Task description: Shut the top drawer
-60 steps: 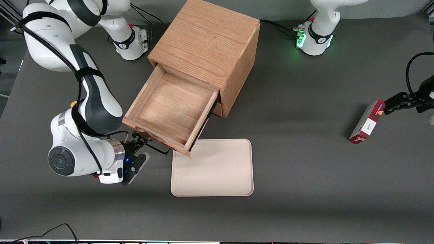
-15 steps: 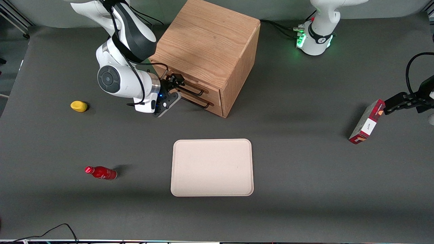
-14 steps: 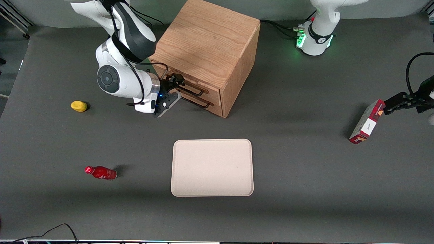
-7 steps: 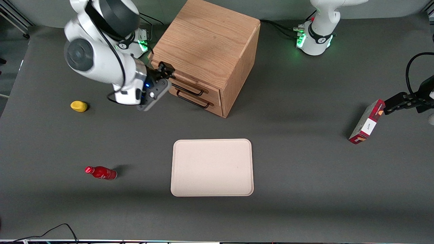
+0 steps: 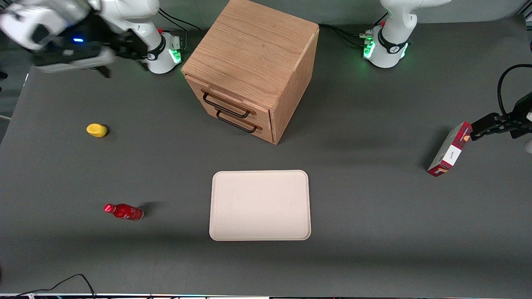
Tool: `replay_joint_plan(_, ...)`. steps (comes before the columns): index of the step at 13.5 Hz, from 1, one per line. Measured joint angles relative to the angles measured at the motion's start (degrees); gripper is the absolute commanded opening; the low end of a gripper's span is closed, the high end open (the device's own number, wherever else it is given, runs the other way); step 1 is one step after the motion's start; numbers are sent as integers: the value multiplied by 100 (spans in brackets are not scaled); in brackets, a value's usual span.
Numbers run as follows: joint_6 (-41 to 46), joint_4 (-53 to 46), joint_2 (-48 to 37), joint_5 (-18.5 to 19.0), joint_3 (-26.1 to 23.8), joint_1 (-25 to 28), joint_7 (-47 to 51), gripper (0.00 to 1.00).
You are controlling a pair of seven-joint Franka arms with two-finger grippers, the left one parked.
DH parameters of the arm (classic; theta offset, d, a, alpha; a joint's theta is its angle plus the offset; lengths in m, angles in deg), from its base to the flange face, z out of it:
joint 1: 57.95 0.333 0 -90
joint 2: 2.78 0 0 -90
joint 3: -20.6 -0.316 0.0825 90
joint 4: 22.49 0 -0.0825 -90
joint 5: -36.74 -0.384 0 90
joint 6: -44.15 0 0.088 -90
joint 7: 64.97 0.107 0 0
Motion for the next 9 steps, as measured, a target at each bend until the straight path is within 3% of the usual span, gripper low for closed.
replay_joint_plan(3, 166, 62, 4, 10, 983, -53, -32, 100)
replay_joint_plan(5, 38, 344, 52, 16, 1251, -57, -32, 100)
replay_joint_plan(9, -1226, 1648, -120, 31, 1440, -57, -94, 100)
